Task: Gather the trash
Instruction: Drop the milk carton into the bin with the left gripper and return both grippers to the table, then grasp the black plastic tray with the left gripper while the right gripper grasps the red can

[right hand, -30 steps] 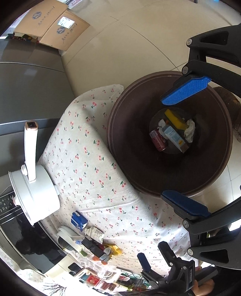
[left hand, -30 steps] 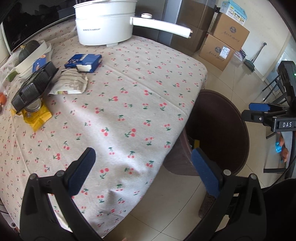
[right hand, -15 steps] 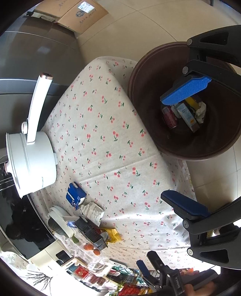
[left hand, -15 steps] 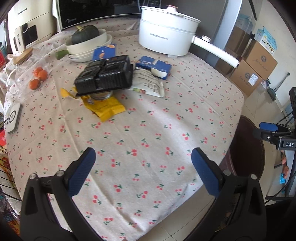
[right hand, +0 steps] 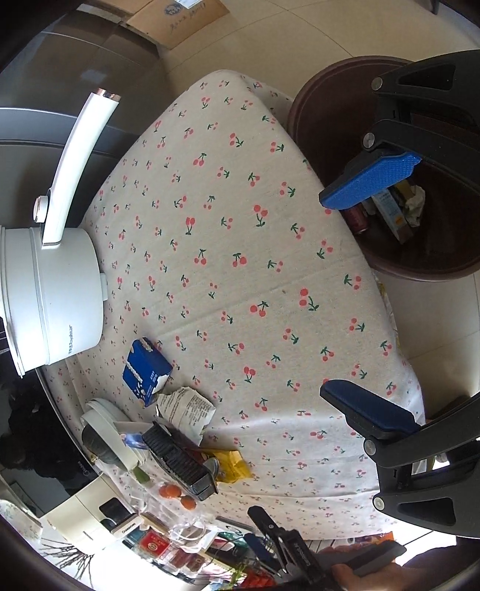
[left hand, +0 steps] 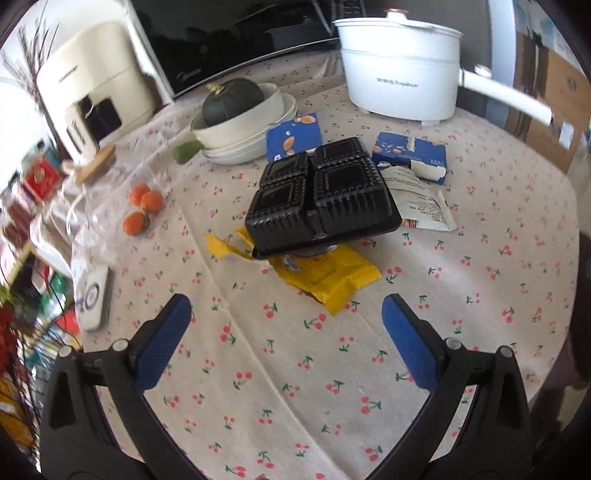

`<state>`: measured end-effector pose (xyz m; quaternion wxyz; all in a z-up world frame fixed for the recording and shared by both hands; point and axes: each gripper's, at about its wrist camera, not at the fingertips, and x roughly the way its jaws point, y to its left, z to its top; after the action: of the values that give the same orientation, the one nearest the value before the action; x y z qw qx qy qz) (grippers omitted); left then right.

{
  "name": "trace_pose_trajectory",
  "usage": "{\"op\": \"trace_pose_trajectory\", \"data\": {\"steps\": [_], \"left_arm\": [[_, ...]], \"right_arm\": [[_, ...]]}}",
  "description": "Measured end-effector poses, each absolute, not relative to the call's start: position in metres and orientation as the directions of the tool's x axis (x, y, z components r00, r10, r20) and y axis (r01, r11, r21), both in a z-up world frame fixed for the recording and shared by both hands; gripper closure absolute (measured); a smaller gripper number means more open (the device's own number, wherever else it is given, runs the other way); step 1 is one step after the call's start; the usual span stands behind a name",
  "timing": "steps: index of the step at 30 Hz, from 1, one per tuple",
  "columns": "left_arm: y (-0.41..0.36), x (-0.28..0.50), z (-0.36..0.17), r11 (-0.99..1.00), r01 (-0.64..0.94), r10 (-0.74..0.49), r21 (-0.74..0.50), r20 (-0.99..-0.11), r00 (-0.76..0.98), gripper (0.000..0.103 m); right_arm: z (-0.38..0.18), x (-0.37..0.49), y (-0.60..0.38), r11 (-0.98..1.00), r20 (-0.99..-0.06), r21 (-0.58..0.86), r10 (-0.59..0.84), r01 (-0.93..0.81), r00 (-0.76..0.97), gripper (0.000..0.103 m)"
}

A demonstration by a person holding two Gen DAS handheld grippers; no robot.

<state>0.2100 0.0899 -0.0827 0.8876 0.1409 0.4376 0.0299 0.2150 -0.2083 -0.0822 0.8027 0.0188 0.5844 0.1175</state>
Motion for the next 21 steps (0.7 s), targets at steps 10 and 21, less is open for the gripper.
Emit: {"op": "trace_pose_trajectory", "data": {"steps": [10,21], "left_arm": [[0.033,0.261,-0.098,0.808,0.286,0.23,0.516,-0.722,0.652,0.014],[0.052,0.254,-0.063,0.926,0.244,0.071,0.288,-0.767,0.637,0.053]], "right_arm": [[-0.105,0.224,-0.213,0.976,-0.956,0.121,0.164,-0.179,0.243,0.008],[-0.104,0.224,-0.227,0.98,-0.956,0.134,0.167,-0.146,0.24,0.008]]}}
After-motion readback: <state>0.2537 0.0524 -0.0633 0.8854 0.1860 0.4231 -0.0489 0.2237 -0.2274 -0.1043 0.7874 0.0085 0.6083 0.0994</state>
